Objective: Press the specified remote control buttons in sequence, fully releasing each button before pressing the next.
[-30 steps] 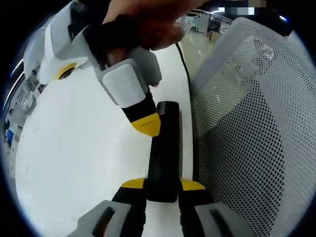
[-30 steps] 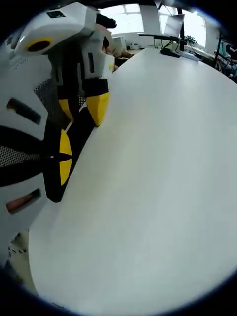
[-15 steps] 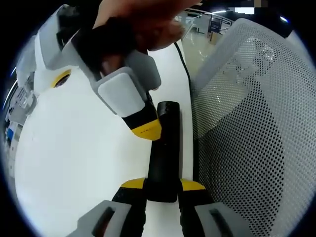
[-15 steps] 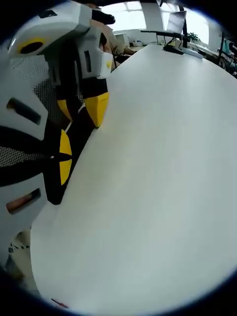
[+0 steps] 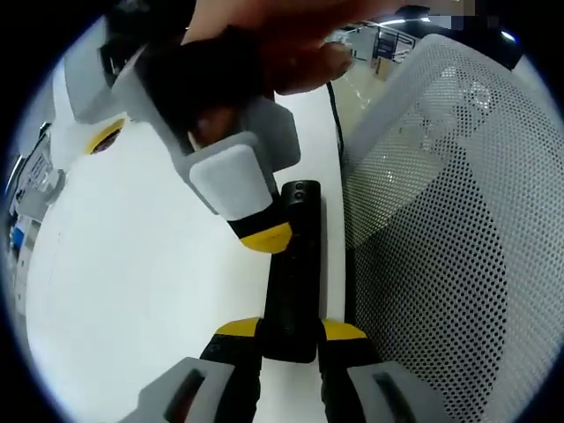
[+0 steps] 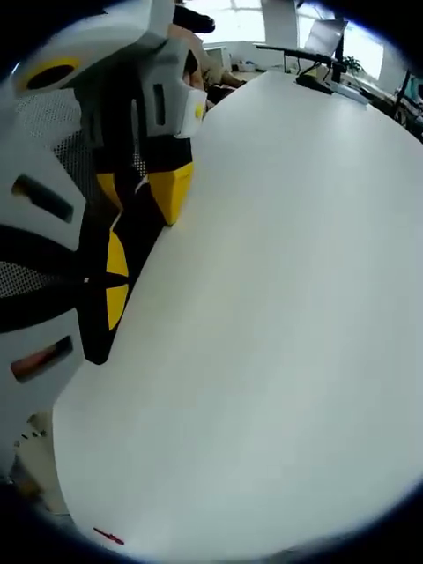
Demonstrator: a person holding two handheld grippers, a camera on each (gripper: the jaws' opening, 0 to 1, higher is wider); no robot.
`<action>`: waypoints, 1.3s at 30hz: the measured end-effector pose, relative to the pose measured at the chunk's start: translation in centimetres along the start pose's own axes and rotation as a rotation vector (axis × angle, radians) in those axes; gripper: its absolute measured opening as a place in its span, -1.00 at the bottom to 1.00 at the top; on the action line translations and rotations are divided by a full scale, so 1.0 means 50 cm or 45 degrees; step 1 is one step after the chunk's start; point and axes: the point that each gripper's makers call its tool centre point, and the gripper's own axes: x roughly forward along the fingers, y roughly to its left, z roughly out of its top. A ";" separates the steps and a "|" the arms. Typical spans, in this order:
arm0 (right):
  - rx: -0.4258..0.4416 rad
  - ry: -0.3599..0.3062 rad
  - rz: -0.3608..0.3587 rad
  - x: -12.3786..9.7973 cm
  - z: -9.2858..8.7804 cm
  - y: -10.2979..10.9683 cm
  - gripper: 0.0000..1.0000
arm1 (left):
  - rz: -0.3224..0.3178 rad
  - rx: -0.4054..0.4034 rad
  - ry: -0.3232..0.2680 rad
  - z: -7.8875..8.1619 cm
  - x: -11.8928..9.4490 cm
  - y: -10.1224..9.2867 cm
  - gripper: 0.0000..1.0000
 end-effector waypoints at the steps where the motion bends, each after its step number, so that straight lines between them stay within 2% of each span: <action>1: 0.015 -0.013 0.017 -0.001 0.000 -0.001 -1.00 | 0.000 0.002 0.001 0.000 0.000 0.000 -0.52; 7: 0.051 -0.091 0.071 -0.004 -0.006 0.002 -1.00 | 0.001 0.004 0.003 0.000 0.000 -0.001 -0.52; 10: 0.096 -0.173 0.102 -0.006 -0.008 0.003 -1.00 | 0.003 0.003 0.002 0.000 0.000 -0.001 -0.52; 12: 0.108 -0.182 0.121 -0.004 -0.015 0.003 -1.00 | 0.004 0.009 0.003 0.000 -0.001 -0.002 -0.52; 16: 0.112 -0.274 0.160 -0.005 -0.010 0.004 -1.00 | 0.007 0.011 -0.002 0.000 -0.001 -0.003 -0.52; 21: 0.103 -0.464 0.221 -0.008 -0.010 0.008 -1.00 | 0.007 0.008 0.001 0.000 -0.001 -0.002 -0.52; 25: 0.150 -0.447 0.279 -0.008 -0.012 0.003 -1.00 | 0.009 0.004 -0.001 0.001 0.000 -0.002 -0.51; 30: 0.124 -0.425 0.274 -0.008 -0.013 0.006 -1.00 | 0.009 -0.002 -0.006 0.001 -0.001 -0.003 -0.51; 35: 0.172 -0.371 0.294 -0.011 -0.032 0.011 -1.00 | 0.010 -0.008 -0.009 0.001 0.000 -0.002 -0.51; 39: 0.167 -0.366 0.297 -0.011 -0.033 0.015 -1.00 | 0.009 -0.007 -0.009 0.002 -0.001 -0.002 -0.51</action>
